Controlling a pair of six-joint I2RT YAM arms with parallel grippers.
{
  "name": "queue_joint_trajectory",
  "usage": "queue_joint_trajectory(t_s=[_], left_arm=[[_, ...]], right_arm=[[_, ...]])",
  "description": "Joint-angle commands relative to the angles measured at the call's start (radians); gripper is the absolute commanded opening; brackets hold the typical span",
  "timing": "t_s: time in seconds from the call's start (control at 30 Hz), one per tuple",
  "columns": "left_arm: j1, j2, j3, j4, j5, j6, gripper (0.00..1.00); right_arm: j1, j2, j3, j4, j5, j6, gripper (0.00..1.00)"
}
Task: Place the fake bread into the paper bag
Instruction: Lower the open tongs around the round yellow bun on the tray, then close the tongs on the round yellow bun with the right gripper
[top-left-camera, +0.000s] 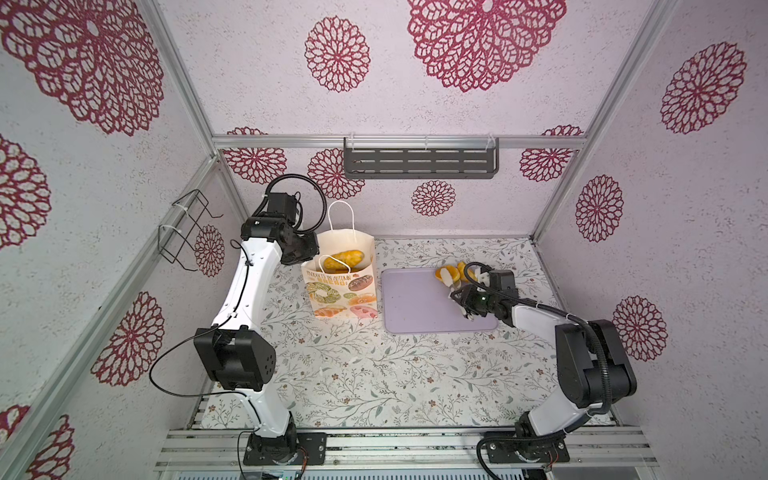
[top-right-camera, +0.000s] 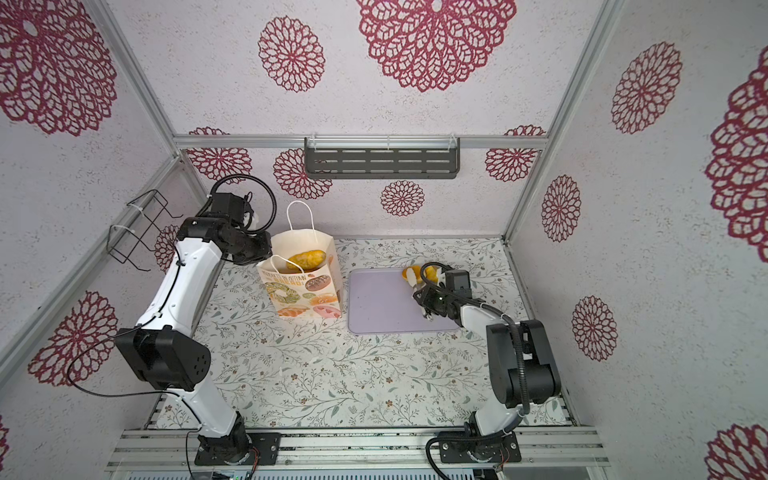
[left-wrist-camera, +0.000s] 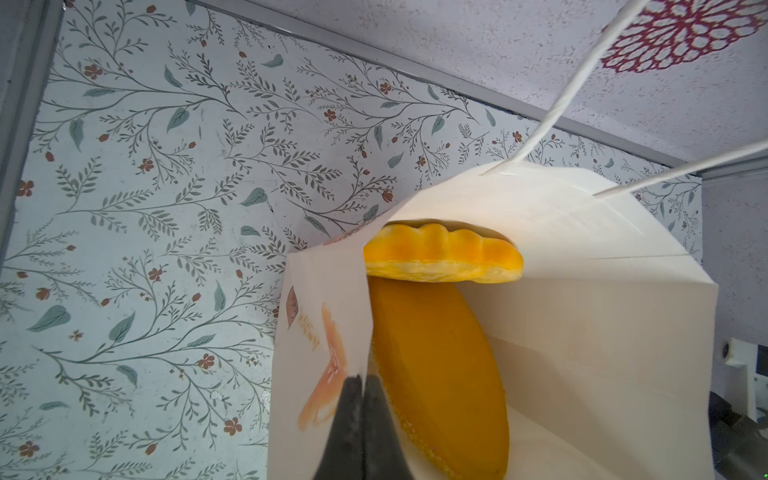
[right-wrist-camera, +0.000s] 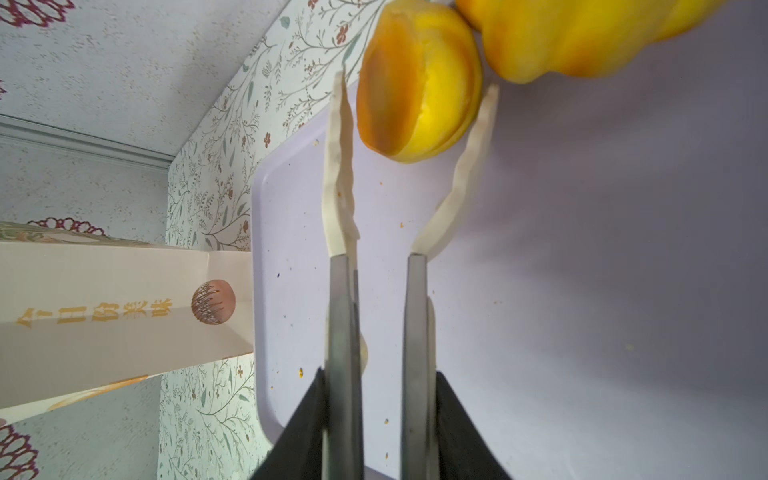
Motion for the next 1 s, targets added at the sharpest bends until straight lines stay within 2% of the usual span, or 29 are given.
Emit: queue_joint_trajectory(t_s=[0.0,0.43,0.97], left_arm=[[-0.003,-0.010,0.000,0.006,-0.006,0.008,0.00],[-0.003,-0.002,0.000,0.006,0.003,0.004,0.00],[-0.004,-0.016,0.000,0.009,0.013,0.001,0.00]], right_arm=[[-0.009,-0.011,0.034,0.060,-0.027,0.015,0.33],[-0.009,-0.051,-0.003,0.077,-0.044,0.037,0.10],[0.001,-0.240,-0.083,0.041,-0.034,0.055,0.02]])
